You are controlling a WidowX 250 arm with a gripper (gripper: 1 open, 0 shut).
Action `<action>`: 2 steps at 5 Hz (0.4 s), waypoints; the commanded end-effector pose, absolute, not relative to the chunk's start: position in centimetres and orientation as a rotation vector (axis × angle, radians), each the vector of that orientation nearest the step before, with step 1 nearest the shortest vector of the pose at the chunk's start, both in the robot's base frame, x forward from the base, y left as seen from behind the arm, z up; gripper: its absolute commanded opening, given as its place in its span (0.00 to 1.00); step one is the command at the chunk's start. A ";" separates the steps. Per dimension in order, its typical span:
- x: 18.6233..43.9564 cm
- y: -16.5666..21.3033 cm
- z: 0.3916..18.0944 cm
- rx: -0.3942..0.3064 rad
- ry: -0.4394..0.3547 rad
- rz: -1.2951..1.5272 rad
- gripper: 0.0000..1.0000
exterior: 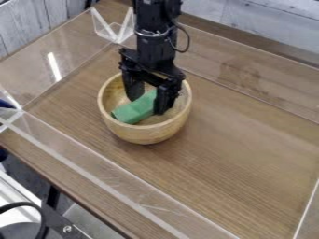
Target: Remove the green block from inside the brown bowl and put it on the table
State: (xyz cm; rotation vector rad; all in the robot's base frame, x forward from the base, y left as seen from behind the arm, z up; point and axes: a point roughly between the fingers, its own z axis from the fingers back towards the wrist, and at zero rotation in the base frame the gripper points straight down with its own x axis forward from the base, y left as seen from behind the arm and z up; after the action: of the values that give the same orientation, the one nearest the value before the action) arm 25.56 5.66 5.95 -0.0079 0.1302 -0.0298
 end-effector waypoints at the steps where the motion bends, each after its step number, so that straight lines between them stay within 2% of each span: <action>1: 26.0 5.8 7.5 0.003 0.076 -0.035 1.00; 2: 26.0 5.7 7.8 0.001 0.071 -0.038 1.00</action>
State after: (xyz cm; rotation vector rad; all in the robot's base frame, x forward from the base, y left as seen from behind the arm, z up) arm 25.28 5.48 6.06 -0.0151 0.1380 -0.0297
